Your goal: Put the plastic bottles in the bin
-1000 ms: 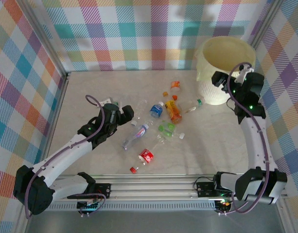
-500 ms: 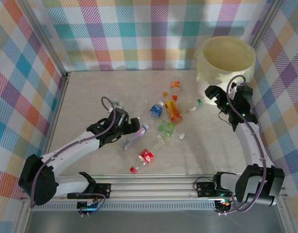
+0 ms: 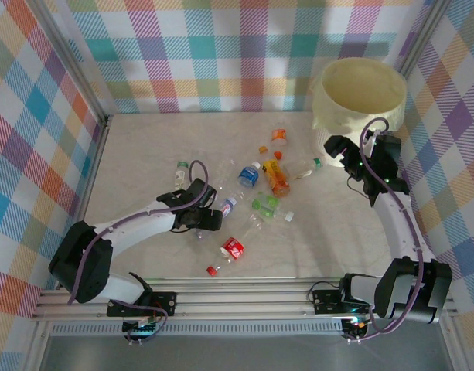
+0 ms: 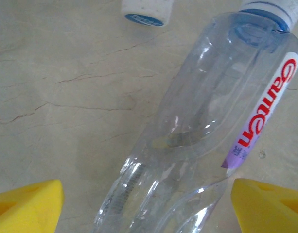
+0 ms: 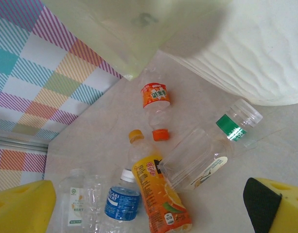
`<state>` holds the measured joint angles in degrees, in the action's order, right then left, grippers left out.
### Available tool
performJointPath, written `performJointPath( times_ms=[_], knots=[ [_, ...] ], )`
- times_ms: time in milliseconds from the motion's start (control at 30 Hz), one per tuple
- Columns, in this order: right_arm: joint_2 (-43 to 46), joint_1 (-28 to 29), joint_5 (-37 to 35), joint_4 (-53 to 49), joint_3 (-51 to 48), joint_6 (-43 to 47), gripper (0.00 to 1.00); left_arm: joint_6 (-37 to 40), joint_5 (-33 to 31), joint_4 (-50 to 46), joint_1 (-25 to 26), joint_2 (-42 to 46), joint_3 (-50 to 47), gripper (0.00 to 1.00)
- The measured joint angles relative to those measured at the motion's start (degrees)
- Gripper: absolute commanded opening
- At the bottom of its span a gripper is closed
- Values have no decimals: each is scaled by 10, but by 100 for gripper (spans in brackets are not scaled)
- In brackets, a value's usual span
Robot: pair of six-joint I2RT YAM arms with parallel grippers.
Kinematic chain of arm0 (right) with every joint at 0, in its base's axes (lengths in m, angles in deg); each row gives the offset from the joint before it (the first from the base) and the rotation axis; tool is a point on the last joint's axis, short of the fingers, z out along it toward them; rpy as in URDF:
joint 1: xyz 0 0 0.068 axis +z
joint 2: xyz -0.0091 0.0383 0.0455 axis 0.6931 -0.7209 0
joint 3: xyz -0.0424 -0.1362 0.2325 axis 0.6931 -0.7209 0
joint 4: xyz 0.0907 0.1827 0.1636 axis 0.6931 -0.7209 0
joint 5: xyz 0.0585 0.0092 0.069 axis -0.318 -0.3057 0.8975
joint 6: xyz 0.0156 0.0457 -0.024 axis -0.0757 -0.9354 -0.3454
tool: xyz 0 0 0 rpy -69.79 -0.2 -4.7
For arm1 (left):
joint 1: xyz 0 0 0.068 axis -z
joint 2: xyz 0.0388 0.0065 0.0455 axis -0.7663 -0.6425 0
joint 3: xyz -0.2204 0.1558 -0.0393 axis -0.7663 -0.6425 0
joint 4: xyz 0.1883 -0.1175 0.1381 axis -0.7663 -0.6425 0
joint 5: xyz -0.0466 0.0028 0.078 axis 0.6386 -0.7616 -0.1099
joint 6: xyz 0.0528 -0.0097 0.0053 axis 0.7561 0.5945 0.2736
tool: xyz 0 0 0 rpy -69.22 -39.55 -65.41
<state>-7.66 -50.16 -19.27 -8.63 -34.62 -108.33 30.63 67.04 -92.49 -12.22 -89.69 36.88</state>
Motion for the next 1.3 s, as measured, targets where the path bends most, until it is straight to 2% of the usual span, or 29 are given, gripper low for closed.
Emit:
performJointPath(
  times_ms=[267,500,733,1100,1300],
  knots=[
    [0,0,0,0,0,4,100,37,25,31,0,-42,-14,78],
    [-1,0,14,0,3,4,100,38,37,66,1,-66,-22,58],
    [-1,2,48,7,3,12,100,20,35,101,1,-50,-42,44],
    [18,32,120,40,3,42,100,-11,51,115,1,11,-28,40],
    [18,56,159,39,19,47,100,-40,120,197,1,31,23,40]
  ],
)
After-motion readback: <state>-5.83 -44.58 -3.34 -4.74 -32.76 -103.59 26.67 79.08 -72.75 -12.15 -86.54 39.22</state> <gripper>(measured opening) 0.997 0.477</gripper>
